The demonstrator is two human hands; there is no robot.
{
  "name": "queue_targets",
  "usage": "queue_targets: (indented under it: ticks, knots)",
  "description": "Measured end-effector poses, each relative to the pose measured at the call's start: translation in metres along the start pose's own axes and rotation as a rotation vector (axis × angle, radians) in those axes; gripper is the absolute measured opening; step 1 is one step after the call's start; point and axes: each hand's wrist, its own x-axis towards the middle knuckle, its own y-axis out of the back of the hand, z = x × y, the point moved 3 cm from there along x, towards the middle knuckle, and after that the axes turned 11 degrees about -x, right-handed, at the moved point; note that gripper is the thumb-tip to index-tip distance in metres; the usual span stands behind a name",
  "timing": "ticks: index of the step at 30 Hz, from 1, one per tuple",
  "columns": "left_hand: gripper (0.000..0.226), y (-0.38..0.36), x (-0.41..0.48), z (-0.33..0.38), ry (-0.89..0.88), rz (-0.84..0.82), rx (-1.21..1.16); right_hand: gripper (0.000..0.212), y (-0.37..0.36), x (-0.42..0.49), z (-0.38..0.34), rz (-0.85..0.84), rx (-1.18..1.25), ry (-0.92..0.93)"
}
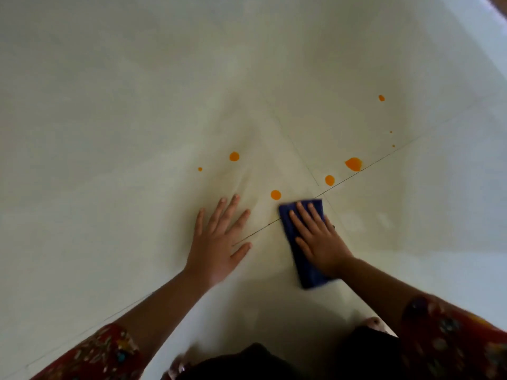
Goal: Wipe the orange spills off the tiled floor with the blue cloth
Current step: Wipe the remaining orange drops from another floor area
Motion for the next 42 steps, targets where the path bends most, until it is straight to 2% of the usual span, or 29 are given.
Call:
queue_targets:
  ticks: [2,4,6,8,9,10,12,14,15,16,19,20,21,22,24,25,26,27,29,30,31,32,35,37,40,42]
  knots:
    - [0.064,0.003,0.007,-0.007,0.083,0.057,-0.038,0.066,0.014,0.031,-0.009,-0.015,0.058,-0.104]
    - [0.065,0.006,0.010,-0.016,0.169,0.102,-0.050,0.067,0.022,0.040,-0.033,0.031,0.091,-0.115]
    - [0.066,0.012,0.014,-0.030,0.238,0.152,-0.042,0.063,0.016,0.030,-0.048,0.089,0.029,0.036]
    - [0.067,0.018,0.014,-0.044,0.284,0.175,-0.053,0.061,0.007,0.014,-0.037,0.101,-0.067,0.223]
    - [0.067,0.020,0.014,-0.050,0.302,0.183,-0.056,0.059,0.003,0.015,-0.025,0.128,-0.085,0.253]
    - [0.067,0.022,0.011,-0.056,0.321,0.190,-0.048,0.058,0.002,0.022,-0.016,0.142,-0.076,0.224]
    - [0.068,0.021,0.006,-0.064,0.349,0.194,-0.025,0.057,0.012,0.046,-0.007,0.148,0.002,0.017]
    - [0.068,0.019,0.004,-0.064,0.349,0.190,0.012,0.058,0.022,0.070,-0.024,0.176,0.082,-0.181]
    - [0.068,0.018,0.005,-0.063,0.347,0.193,0.023,0.060,0.027,0.077,-0.039,0.207,0.091,-0.210]
    - [0.068,0.018,0.005,-0.063,0.347,0.196,0.026,0.061,0.030,0.076,-0.055,0.239,0.081,-0.174]
    - [0.072,0.018,0.004,-0.063,0.362,0.218,0.014,0.059,0.017,0.048,-0.076,0.250,-0.030,0.185]
    - [0.072,0.018,0.005,-0.064,0.363,0.226,0.016,0.059,0.014,0.044,-0.067,0.250,-0.041,0.246]
    - [0.073,0.018,0.004,-0.063,0.365,0.232,0.022,0.058,0.013,0.047,-0.053,0.284,-0.042,0.222]
    - [0.074,0.018,0.005,-0.062,0.367,0.234,0.027,0.057,0.017,0.056,-0.040,0.304,-0.022,0.124]
    - [0.074,0.019,0.005,-0.062,0.370,0.235,0.031,0.057,0.028,0.082,-0.028,0.276,0.058,-0.162]
    - [0.074,0.019,0.005,-0.062,0.371,0.233,0.032,0.056,0.034,0.093,-0.035,0.261,0.090,-0.240]
    - [0.074,0.019,0.004,-0.062,0.372,0.232,0.032,0.057,0.039,0.098,-0.049,0.266,0.095,-0.241]
    - [0.074,0.020,0.005,-0.061,0.371,0.233,0.030,0.056,0.042,0.098,-0.065,0.295,0.065,-0.160]
    - [0.075,0.020,0.004,-0.062,0.382,0.235,0.027,0.055,0.034,0.083,-0.089,0.332,-0.055,0.155]
    - [0.075,0.019,0.004,-0.063,0.390,0.230,0.031,0.054,0.029,0.073,-0.088,0.322,-0.092,0.294]
    - [0.076,0.019,0.004,-0.062,0.399,0.223,0.039,0.053,0.028,0.070,-0.078,0.314,-0.096,0.357]
    - [0.076,0.019,0.005,-0.062,0.407,0.216,0.053,0.052,0.028,0.075,-0.065,0.324,-0.083,0.327]
    - [0.077,0.019,0.007,-0.062,0.416,0.191,0.078,0.053,0.042,0.114,-0.033,0.314,0.061,-0.116]
    - [0.078,0.019,0.007,-0.062,0.412,0.188,0.077,0.053,0.056,0.142,-0.038,0.292,0.132,-0.261]
    - [0.078,0.019,0.006,-0.063,0.410,0.188,0.074,0.053,0.063,0.151,-0.070,0.312,0.088,-0.163]
    - [0.078,0.019,0.006,-0.063,0.409,0.187,0.071,0.053,0.054,0.128,-0.079,0.333,-0.005,0.042]
